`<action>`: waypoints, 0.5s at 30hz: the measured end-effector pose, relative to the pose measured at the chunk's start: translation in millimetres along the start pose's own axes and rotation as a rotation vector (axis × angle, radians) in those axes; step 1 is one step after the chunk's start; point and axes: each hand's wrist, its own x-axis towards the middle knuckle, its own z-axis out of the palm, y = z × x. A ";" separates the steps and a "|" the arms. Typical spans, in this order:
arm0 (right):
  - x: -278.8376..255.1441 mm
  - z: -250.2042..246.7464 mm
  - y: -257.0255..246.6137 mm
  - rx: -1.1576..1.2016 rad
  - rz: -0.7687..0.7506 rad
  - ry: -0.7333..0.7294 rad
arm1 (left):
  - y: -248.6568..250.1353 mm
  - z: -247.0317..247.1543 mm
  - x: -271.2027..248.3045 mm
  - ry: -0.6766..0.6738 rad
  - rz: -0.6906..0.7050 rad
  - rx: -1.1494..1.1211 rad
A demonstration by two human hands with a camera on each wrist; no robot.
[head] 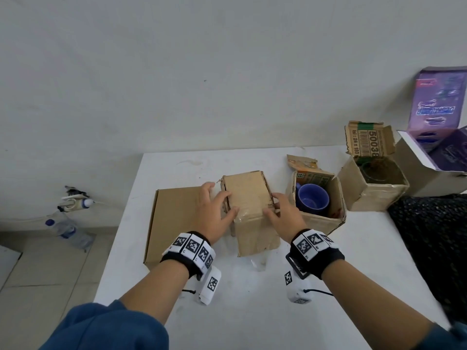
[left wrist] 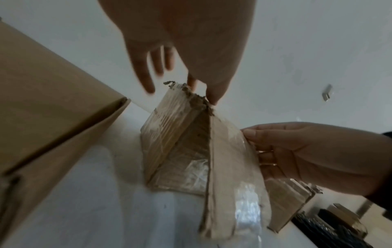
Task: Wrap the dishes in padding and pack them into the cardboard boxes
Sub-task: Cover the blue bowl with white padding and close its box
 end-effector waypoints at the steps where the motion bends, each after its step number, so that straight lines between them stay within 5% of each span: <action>1: -0.6 0.2 -0.2 0.031 0.005 0.013 | 1.0 2.0 -2.2 -0.025 -0.048 -0.072; 15: 30.2 -14.0 -32.1 0.280 -0.039 0.213 | 25.3 -16.5 50.1 -0.071 -0.212 -0.319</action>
